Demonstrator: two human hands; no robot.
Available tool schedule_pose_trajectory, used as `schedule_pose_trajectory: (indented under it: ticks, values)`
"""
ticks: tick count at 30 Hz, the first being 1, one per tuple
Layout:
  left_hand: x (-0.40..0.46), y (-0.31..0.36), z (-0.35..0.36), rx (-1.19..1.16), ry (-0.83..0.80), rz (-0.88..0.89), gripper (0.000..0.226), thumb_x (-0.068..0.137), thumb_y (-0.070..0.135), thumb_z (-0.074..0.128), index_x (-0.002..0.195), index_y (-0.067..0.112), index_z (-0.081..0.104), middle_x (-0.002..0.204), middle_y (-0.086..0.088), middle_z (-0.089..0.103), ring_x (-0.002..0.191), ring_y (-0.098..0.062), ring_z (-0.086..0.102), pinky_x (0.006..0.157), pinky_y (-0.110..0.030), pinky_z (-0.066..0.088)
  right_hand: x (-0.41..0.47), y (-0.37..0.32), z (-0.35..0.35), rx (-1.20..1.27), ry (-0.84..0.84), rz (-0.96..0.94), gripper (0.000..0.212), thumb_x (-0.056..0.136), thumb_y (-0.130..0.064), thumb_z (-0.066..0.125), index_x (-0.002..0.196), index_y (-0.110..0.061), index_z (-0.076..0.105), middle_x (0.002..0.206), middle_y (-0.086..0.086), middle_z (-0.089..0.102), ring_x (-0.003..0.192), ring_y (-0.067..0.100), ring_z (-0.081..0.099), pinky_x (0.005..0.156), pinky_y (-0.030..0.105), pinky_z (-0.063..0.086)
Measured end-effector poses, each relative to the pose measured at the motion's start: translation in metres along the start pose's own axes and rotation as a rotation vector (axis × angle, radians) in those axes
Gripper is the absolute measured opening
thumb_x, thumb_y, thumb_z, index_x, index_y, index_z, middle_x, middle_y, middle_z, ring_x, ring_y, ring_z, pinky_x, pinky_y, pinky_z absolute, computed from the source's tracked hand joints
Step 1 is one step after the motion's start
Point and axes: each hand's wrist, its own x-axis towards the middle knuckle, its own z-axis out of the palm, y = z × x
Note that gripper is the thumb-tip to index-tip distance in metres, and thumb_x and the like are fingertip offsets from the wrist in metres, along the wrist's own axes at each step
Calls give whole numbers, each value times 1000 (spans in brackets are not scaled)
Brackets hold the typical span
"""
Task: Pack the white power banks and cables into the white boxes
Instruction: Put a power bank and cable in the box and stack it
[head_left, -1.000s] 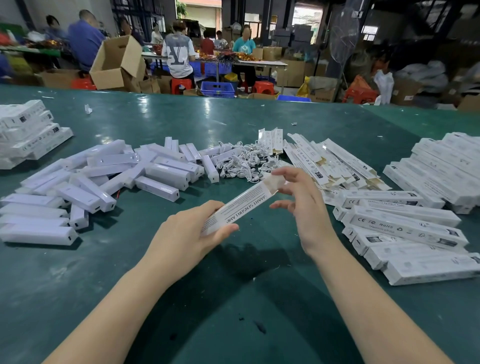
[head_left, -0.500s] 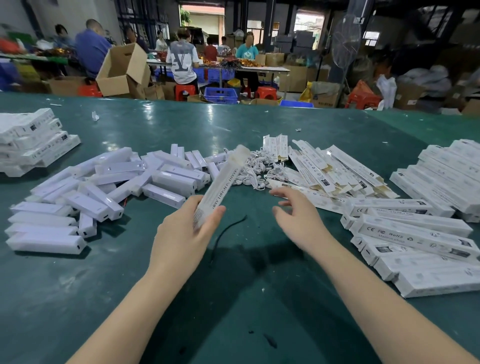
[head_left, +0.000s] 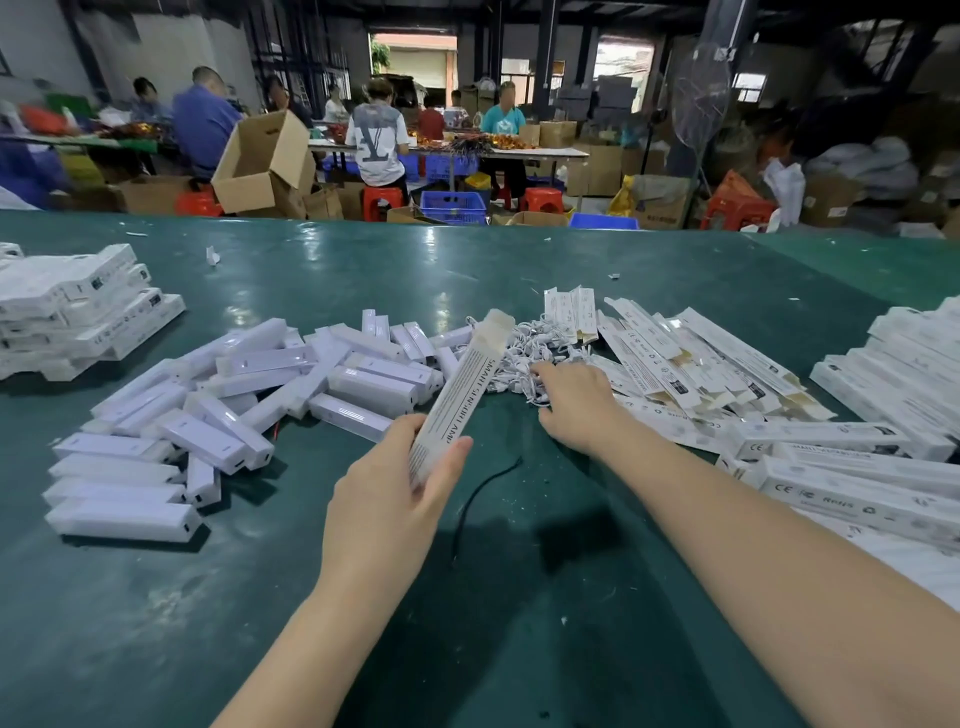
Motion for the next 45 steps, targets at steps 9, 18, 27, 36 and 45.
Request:
schedule_pose_trajectory:
  ticks: [9, 18, 27, 36, 45]
  values:
    - [-1, 3, 2, -15, -14, -12, 33, 83, 67, 42, 101, 42, 54, 55, 13, 50, 57, -12, 51, 51, -31, 34, -48, -1, -1, 71, 111, -70, 26, 92, -17, 54, 109, -26, 72, 106, 0, 71, 109, 26, 54, 96, 31, 36]
    - [-2, 4, 3, 31, -52, -16, 30, 83, 66, 43, 95, 41, 53, 60, 22, 55, 55, -8, 49, 49, -28, 32, -53, -13, 10, -18, 23, -268, 45, 102, -23, 42, 147, -24, 43, 153, -6, 39, 143, 14, 27, 119, 29, 8]
    - [0, 6, 3, -140, -90, -132, 21, 86, 55, 53, 84, 33, 55, 65, 8, 59, 59, -16, 59, 49, -29, 41, -61, -25, -9, 264, -12, -87, 29, 95, -5, 50, 119, -16, 64, 110, 5, 68, 103, 22, 61, 91, 30, 47]
    - [7, 12, 8, -921, -176, -508, 6, 88, 6, 66, 89, 0, 64, 82, -12, 74, 69, -16, 69, 64, -24, 59, -119, -46, -27, 1119, 218, -115, 31, 83, -3, 71, 105, -24, 67, 84, -8, 75, 81, 2, 70, 80, 15, 52]
    - [7, 14, 1, -912, -334, -502, 17, 80, 9, 73, 63, 14, 71, 68, -4, 66, 63, -10, 63, 70, -23, 56, -138, -45, -19, 659, 475, -622, 32, 86, 6, 68, 114, -9, 68, 96, -2, 71, 90, 18, 67, 81, 36, 54]
